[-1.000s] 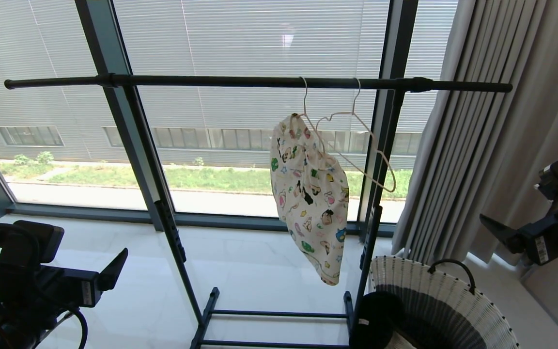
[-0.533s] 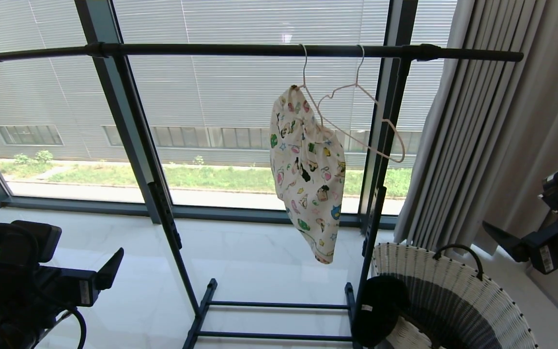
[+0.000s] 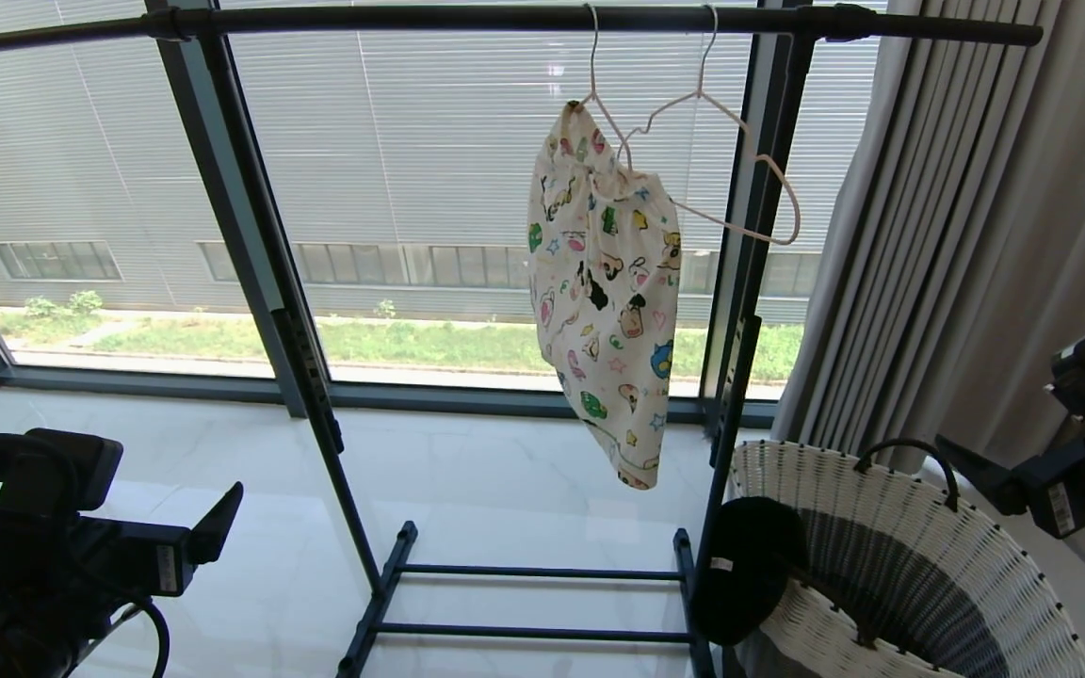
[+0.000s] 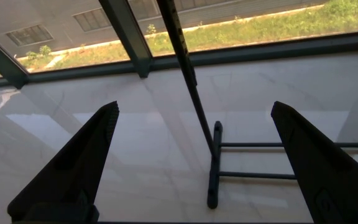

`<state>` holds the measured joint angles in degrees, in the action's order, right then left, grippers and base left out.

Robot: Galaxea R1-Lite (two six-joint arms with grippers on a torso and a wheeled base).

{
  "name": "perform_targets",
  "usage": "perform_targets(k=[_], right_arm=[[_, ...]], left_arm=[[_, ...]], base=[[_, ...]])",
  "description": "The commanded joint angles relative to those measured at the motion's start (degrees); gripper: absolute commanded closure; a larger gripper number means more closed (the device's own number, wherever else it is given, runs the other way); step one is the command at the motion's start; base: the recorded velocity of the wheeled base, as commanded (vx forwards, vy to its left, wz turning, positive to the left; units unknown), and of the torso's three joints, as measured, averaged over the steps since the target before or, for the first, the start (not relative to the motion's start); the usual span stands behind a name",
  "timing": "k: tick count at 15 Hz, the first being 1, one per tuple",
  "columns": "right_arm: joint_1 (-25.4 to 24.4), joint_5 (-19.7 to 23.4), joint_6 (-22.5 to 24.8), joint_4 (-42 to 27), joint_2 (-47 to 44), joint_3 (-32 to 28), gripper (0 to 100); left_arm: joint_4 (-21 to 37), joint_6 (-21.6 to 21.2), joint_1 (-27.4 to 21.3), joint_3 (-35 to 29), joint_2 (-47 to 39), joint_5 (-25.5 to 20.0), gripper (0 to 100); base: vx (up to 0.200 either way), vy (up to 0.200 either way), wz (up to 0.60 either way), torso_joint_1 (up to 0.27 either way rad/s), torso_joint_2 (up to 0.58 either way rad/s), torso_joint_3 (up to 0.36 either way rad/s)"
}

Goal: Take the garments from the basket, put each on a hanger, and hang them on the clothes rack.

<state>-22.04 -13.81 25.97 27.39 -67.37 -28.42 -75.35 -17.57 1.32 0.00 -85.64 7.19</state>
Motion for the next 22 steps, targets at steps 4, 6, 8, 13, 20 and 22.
perform_targets(k=[4,6,8,13,20,22], right_arm=[[0.16,0.28,-0.13,0.12,-0.13,2.14,0],[0.51,3.7,-0.48,0.03,-0.31,3.89,0],[0.6,7.48,-0.57,-0.23,-2.07,5.83,0],[0.33,11.7,-1.01,-0.15,-8.75,10.66,0],[-5.64,12.67,-1.01,5.39,-25.8,12.86,0],[-6.61,12.14,-1.01,9.35,-32.39,12.6,0]], left_arm=[[-0.06,-0.01,0.0,0.0,-0.05,0.01,0],[-0.06,0.08,-1.14,0.0,-0.14,0.01,0],[-0.15,0.08,-2.99,0.0,-0.05,0.01,0],[-0.06,-0.01,-3.51,0.0,-0.58,0.1,0],[0.2,-0.1,-3.6,0.0,-1.2,0.1,0],[0.2,-0.1,-3.6,0.0,-1.37,0.19,0]], base=[[0.0,0.0,0.0,-0.049,0.15,0.102],[0.2,0.0,0.0,0.0,0.03,0.019],[0.2,0.0,0.0,-0.012,0.01,0.012],[0.2,0.0,0.0,0.006,0.0,0.002],[0.0,0.0,0.0,0.0,0.0,0.0],[0.0,0.0,0.0,0.0,0.0,0.0]])
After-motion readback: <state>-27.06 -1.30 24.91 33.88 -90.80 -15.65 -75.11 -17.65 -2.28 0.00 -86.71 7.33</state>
